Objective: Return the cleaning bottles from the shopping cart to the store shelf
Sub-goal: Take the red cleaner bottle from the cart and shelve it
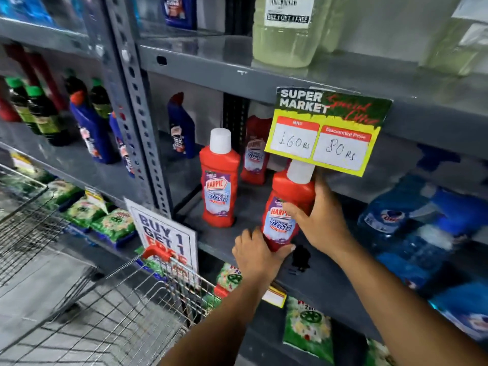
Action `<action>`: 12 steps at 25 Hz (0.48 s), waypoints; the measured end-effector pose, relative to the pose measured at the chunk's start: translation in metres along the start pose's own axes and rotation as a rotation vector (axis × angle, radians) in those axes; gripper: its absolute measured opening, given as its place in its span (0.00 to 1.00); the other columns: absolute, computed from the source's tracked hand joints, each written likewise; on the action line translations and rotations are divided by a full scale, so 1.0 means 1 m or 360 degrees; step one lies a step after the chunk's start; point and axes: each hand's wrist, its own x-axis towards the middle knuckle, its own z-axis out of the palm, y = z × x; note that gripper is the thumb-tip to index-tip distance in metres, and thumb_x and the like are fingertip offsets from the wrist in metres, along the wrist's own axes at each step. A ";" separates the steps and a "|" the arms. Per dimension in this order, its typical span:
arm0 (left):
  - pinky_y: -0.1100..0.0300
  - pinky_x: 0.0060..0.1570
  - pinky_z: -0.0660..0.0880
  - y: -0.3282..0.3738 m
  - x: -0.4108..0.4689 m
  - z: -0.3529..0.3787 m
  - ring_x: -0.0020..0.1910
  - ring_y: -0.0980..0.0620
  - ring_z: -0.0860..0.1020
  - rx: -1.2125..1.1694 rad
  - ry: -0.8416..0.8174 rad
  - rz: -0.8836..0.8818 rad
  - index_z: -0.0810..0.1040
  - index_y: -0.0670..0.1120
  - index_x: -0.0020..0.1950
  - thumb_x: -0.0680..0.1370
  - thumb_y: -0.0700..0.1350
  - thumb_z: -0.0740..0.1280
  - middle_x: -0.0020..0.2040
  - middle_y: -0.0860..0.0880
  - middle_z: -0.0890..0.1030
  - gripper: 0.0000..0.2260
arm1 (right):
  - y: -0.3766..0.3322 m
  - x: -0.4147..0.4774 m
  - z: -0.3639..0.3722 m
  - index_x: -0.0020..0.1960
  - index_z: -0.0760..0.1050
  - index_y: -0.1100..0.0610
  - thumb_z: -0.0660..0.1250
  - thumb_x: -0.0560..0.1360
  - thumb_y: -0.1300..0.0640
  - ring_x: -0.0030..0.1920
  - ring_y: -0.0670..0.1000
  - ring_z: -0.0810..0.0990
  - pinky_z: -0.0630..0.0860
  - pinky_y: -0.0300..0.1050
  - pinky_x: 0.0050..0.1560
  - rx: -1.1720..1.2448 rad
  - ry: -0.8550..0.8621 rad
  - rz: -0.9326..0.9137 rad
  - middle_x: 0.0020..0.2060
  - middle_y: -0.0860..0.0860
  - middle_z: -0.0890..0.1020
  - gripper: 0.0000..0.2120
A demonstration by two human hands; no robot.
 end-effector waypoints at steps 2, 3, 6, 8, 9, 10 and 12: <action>0.48 0.54 0.73 -0.006 0.004 -0.004 0.55 0.42 0.75 -0.0105 -0.0059 0.0038 0.74 0.47 0.57 0.58 0.69 0.67 0.52 0.45 0.78 0.36 | 0.026 -0.023 0.014 0.73 0.52 0.47 0.74 0.68 0.57 0.62 0.45 0.75 0.73 0.39 0.61 0.0228 -0.0018 0.0189 0.65 0.48 0.73 0.42; 0.49 0.54 0.74 -0.010 0.007 -0.006 0.54 0.42 0.76 -0.0211 -0.0123 0.0110 0.74 0.48 0.57 0.59 0.65 0.67 0.52 0.45 0.79 0.32 | 0.041 -0.039 0.024 0.74 0.51 0.48 0.72 0.69 0.59 0.63 0.47 0.76 0.74 0.42 0.62 0.0288 -0.0014 0.0323 0.65 0.50 0.74 0.42; 0.56 0.52 0.76 -0.027 0.015 -0.016 0.53 0.45 0.79 -0.0403 -0.0326 0.0356 0.76 0.48 0.55 0.63 0.46 0.66 0.51 0.47 0.83 0.21 | 0.075 -0.073 0.057 0.74 0.57 0.55 0.66 0.72 0.64 0.64 0.53 0.76 0.72 0.48 0.64 0.0134 -0.0143 0.0564 0.64 0.56 0.76 0.33; 0.60 0.51 0.75 -0.032 0.018 -0.022 0.53 0.46 0.80 -0.0393 -0.0380 0.0433 0.76 0.49 0.57 0.63 0.40 0.63 0.52 0.47 0.84 0.23 | 0.079 -0.080 0.069 0.72 0.62 0.54 0.62 0.71 0.64 0.65 0.52 0.75 0.72 0.49 0.65 0.0038 -0.0174 0.0583 0.64 0.55 0.77 0.30; 0.62 0.52 0.74 -0.033 0.019 -0.023 0.54 0.47 0.80 -0.0401 -0.0384 0.0458 0.76 0.49 0.59 0.63 0.39 0.62 0.53 0.47 0.84 0.25 | 0.077 -0.080 0.071 0.72 0.62 0.53 0.62 0.71 0.64 0.65 0.51 0.75 0.71 0.49 0.66 0.0044 -0.0177 0.0607 0.65 0.54 0.77 0.31; 0.64 0.52 0.73 -0.034 0.019 -0.022 0.54 0.47 0.80 -0.0418 -0.0383 0.0475 0.76 0.49 0.60 0.63 0.39 0.61 0.53 0.47 0.84 0.26 | 0.075 -0.080 0.073 0.73 0.61 0.52 0.62 0.70 0.64 0.66 0.51 0.75 0.71 0.47 0.66 0.0039 -0.0180 0.0624 0.65 0.53 0.76 0.31; 0.65 0.52 0.73 -0.034 0.018 -0.022 0.55 0.47 0.80 -0.0445 -0.0394 0.0482 0.75 0.50 0.62 0.62 0.39 0.60 0.55 0.47 0.84 0.28 | 0.072 -0.079 0.074 0.73 0.61 0.52 0.64 0.70 0.64 0.65 0.50 0.75 0.69 0.41 0.63 -0.0005 -0.0186 0.0652 0.65 0.51 0.77 0.32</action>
